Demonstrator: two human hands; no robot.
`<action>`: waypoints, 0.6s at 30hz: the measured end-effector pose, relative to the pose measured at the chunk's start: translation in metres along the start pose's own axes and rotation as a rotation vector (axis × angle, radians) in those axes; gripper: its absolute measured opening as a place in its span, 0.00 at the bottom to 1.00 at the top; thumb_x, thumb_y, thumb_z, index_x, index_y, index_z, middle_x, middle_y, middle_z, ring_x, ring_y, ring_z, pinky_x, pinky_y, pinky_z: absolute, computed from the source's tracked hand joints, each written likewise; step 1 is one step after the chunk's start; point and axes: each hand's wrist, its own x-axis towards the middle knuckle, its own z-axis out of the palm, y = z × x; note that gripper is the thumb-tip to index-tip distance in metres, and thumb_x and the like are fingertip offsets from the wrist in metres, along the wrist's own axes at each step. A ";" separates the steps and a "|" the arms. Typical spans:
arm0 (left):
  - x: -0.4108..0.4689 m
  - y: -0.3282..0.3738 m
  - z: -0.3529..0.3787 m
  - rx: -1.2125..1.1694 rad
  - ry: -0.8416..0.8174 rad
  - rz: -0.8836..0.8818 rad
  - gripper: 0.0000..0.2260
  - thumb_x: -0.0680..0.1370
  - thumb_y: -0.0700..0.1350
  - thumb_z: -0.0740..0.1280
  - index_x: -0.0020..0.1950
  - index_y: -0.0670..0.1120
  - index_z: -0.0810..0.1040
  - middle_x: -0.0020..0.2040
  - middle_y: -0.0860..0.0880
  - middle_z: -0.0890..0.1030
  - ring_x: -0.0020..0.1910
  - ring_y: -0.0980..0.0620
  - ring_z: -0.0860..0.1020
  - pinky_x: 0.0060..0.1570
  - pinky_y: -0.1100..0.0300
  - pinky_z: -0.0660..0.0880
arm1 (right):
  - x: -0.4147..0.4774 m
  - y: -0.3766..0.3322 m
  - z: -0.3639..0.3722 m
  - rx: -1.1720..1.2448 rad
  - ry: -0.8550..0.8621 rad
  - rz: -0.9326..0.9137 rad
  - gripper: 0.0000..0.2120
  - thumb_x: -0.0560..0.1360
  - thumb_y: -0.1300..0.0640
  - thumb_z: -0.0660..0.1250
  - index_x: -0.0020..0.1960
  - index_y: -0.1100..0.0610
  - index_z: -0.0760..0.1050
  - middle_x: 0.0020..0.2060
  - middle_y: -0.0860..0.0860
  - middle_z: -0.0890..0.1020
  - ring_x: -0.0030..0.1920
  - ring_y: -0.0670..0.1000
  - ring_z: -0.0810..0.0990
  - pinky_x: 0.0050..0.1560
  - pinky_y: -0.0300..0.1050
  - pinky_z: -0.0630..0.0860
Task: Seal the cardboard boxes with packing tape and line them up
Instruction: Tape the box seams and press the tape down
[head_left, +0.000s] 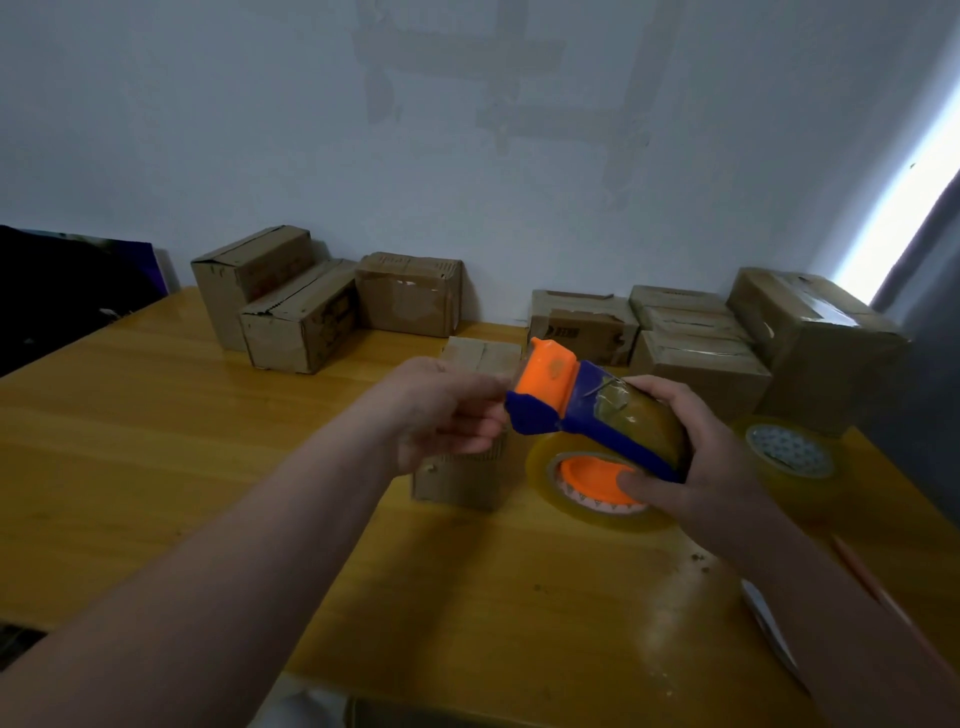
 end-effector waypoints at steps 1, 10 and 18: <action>0.000 0.000 -0.001 -0.001 0.006 0.002 0.06 0.76 0.41 0.67 0.42 0.40 0.80 0.32 0.45 0.81 0.31 0.52 0.79 0.35 0.59 0.78 | 0.000 -0.001 0.000 -0.009 -0.011 -0.010 0.37 0.65 0.72 0.75 0.61 0.39 0.67 0.56 0.41 0.74 0.52 0.37 0.76 0.41 0.30 0.76; 0.006 -0.008 -0.015 0.252 0.162 0.057 0.06 0.77 0.39 0.67 0.40 0.42 0.77 0.35 0.46 0.79 0.34 0.52 0.76 0.33 0.62 0.75 | 0.016 -0.012 -0.008 -0.134 -0.258 0.042 0.36 0.63 0.52 0.80 0.62 0.31 0.65 0.57 0.36 0.73 0.51 0.36 0.77 0.40 0.35 0.79; 0.004 -0.012 -0.072 0.135 0.421 0.062 0.03 0.78 0.38 0.65 0.44 0.41 0.76 0.39 0.45 0.76 0.38 0.51 0.74 0.41 0.57 0.75 | 0.036 -0.018 -0.049 -0.456 -0.358 0.092 0.36 0.66 0.49 0.77 0.61 0.27 0.59 0.58 0.37 0.71 0.50 0.47 0.78 0.47 0.43 0.80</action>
